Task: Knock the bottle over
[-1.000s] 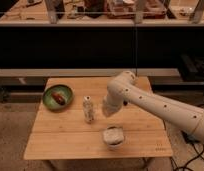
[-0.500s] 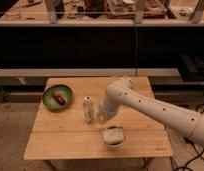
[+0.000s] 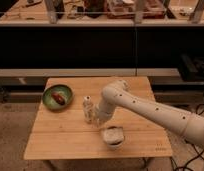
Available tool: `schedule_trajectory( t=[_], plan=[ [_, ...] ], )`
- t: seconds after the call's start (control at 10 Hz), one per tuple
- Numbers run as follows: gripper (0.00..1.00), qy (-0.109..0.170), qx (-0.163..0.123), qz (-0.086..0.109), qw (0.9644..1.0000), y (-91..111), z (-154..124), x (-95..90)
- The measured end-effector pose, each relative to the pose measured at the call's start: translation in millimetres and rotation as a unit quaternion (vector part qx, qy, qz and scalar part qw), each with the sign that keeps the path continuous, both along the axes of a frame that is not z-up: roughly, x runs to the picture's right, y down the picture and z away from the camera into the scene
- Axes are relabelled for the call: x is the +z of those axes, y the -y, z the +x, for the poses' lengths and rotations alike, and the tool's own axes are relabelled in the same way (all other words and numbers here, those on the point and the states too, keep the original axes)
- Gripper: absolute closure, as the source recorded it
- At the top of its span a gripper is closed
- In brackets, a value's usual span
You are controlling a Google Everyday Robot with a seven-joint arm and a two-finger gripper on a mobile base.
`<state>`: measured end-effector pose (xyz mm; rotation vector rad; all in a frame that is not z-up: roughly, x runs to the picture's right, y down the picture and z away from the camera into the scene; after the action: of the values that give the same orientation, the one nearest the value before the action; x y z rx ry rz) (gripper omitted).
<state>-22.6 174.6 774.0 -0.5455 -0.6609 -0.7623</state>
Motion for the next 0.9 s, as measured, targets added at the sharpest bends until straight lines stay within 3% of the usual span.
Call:
schedule_trajectory(
  t=[0.2, 0.4, 0.7, 0.9],
  plan=[
    [1.0, 0.007, 0.002, -0.008, 0.9999, 6, -20, 9.7],
    [1.0, 0.018, 0.002, -0.002, 0.9998, 19, -49, 19.7],
    [1.0, 0.058, 0.022, 0.042, 0.9972, 76, -123, 30.2],
    [0.93, 0.068, 0.051, 0.068, 0.9941, 120, -139, 34.4]
  ],
)
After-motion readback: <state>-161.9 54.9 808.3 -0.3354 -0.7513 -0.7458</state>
